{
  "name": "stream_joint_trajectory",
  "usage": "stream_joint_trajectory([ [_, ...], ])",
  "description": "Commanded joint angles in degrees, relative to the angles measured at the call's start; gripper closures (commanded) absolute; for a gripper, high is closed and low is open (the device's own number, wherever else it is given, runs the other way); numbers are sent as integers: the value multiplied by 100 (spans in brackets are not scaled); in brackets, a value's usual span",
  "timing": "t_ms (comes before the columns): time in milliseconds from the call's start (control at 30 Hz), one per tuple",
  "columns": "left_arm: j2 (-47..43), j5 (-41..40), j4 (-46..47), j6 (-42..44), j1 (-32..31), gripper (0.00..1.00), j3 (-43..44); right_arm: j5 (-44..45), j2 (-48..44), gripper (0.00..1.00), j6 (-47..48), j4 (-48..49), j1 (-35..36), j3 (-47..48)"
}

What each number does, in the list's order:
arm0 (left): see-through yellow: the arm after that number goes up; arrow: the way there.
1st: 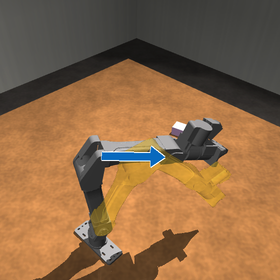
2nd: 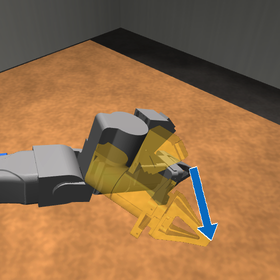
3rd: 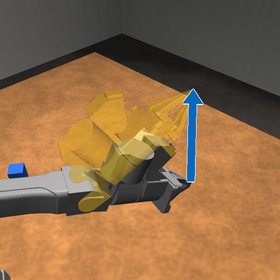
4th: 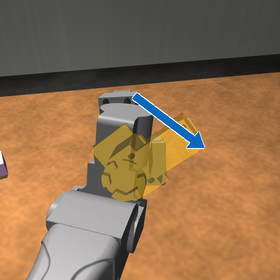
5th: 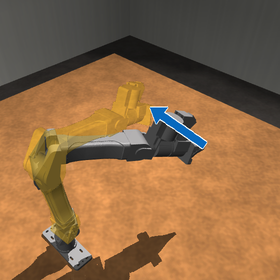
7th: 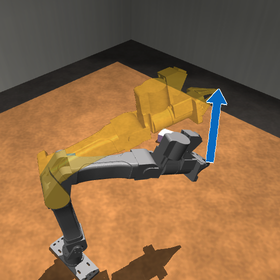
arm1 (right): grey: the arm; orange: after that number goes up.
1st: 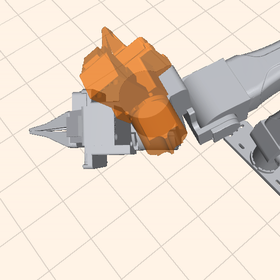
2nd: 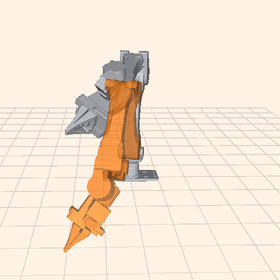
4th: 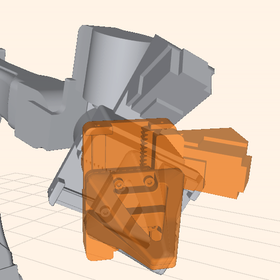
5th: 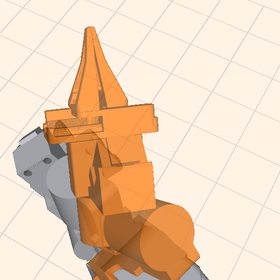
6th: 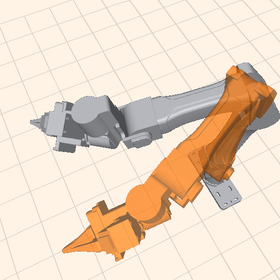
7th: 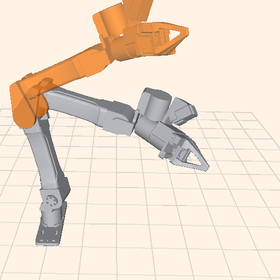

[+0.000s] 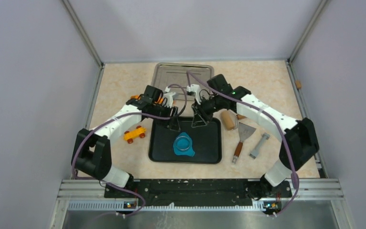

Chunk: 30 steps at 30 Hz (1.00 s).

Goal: Roll out the dumpling wrappers from the dough

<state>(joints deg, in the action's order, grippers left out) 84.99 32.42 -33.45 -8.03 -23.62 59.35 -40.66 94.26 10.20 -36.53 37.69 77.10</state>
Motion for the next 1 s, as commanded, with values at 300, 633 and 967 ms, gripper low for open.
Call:
stream_joint_trajectory([
  [300,2013,923,-1827,3032,-28,37,1957,1253,-454,71,5010,504,1605,-943],
  [633,2274,1567,-2179,3070,-62,54,1871,1185,246,74,5760,7,1884,-825],
  [967,2496,1081,-1820,2684,-167,58,1876,1545,495,74,5768,270,2032,-1001],
])
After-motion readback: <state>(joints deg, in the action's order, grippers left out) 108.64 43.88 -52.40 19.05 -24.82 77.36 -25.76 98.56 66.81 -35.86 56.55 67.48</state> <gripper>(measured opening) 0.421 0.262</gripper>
